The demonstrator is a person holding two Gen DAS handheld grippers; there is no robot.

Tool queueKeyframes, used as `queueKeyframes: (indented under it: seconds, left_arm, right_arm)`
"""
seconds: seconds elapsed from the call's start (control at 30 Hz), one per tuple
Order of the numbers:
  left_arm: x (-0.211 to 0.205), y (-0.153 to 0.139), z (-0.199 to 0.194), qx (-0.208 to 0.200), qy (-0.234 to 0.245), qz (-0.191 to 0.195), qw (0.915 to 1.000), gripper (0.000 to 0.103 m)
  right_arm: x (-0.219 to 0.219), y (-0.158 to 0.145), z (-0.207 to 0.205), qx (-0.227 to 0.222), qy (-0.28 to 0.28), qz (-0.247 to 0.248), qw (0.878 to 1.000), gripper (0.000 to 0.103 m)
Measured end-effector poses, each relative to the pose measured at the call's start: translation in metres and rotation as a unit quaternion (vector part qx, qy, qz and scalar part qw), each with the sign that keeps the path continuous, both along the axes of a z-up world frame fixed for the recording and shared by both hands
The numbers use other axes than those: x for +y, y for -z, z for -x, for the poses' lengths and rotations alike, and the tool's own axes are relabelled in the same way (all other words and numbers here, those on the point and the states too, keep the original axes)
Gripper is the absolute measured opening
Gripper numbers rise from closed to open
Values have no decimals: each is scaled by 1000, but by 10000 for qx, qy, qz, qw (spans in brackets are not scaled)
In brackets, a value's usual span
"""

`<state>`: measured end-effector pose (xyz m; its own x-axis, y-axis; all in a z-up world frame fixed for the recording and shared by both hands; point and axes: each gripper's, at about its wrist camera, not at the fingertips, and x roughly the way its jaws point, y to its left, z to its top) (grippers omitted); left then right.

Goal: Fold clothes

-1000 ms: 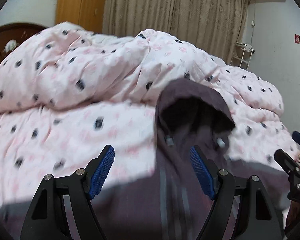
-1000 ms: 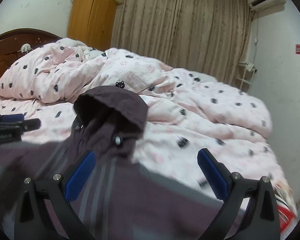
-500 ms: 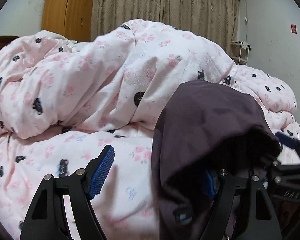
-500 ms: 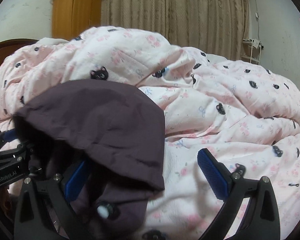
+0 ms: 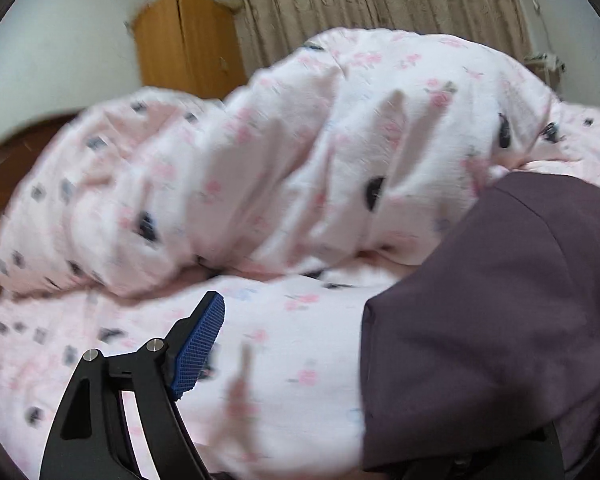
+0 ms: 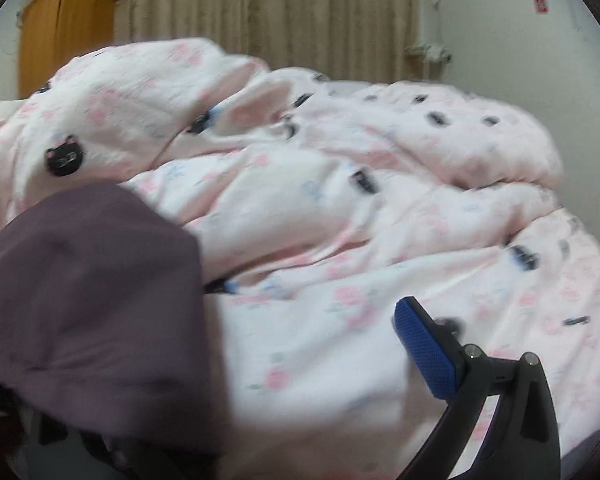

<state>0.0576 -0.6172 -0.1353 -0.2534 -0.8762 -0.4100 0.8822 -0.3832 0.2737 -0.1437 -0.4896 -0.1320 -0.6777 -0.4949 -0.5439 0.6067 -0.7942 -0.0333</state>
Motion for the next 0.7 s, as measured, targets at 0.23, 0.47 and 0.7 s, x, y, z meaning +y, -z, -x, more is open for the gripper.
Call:
queueKeyframes:
  seconds: [0.23, 0.47, 0.7]
  left_arm:
    - [21, -29, -24, -78, -528, 1368, 9892, 102]
    - [-6, 8, -14, -943, -368, 399, 9941, 103]
    - [6, 5, -16, -1557, 50, 111, 9877, 103]
  right_arm:
    - [18, -34, -33, 1788, 539, -25, 9824, 103]
    - [-13, -10, -25, 1490, 260, -943, 9840, 103]
    - [8, -7, -14, 341, -263, -1043, 9936, 103]
